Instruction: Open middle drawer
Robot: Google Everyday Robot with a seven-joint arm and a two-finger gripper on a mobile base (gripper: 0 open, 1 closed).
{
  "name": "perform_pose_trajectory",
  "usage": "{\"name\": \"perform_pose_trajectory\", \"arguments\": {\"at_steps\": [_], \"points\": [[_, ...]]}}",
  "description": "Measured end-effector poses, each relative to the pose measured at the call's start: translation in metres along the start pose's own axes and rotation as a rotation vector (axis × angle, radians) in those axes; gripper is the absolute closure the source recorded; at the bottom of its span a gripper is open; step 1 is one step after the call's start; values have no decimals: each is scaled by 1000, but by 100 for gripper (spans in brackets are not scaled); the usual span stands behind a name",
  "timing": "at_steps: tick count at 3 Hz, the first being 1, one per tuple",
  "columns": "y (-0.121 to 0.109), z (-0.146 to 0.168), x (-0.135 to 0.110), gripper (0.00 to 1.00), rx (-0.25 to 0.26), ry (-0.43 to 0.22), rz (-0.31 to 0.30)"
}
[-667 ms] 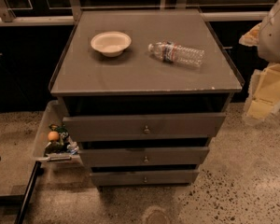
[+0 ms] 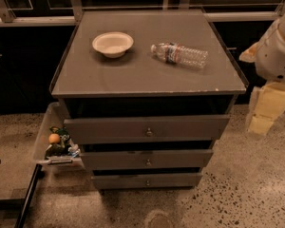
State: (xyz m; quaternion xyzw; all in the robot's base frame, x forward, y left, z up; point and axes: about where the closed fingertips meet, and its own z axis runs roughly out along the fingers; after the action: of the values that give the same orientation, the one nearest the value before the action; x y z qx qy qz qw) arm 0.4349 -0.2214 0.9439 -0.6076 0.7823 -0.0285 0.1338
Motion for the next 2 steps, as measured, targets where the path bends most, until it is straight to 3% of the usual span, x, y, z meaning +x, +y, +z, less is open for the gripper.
{"name": "perform_pose_trajectory", "arguments": {"at_steps": [1, 2], "points": [[14, 42, 15, 0, -55, -7, -21], [31, 85, 27, 0, -87, -88, -77]]}}
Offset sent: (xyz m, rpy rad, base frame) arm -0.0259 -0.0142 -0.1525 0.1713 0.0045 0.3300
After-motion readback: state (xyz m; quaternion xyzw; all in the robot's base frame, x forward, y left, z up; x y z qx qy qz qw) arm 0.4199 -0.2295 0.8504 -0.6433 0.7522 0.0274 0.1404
